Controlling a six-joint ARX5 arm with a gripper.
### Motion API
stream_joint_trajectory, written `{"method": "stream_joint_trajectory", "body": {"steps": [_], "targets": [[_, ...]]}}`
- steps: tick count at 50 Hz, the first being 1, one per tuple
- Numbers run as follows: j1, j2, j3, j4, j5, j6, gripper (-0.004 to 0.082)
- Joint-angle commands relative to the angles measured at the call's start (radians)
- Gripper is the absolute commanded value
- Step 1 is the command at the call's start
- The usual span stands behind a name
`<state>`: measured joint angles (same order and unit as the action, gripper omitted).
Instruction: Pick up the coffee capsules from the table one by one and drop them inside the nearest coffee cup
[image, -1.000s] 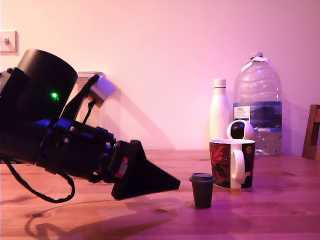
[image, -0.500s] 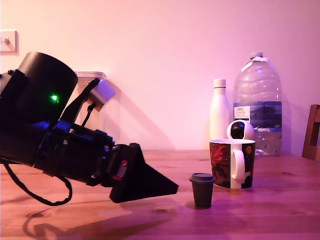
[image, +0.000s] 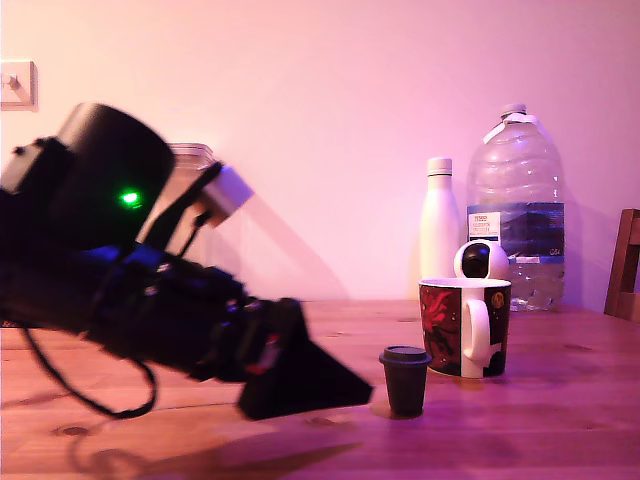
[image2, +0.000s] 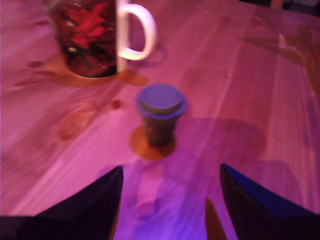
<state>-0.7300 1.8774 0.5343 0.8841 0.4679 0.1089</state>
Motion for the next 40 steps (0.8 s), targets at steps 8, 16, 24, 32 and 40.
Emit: {"method": "stream_joint_trajectory", "body": {"steps": [8, 16, 24, 32, 40], "targets": [[-0.017, 0.068, 0.057, -0.002, -0.028, 0.003, 0.0553], [-0.023, 0.081, 0.077, -0.018, -0.043, 0.003, 0.0553], [-0.032, 0.104, 0.116, -0.052, -0.045, 0.003, 0.0553], [-0.043, 0.127, 0.16, -0.089, -0.048, 0.001, 0.0553], [-0.053, 0.142, 0.201, -0.12, -0.062, -0.012, 0.0551]]}}
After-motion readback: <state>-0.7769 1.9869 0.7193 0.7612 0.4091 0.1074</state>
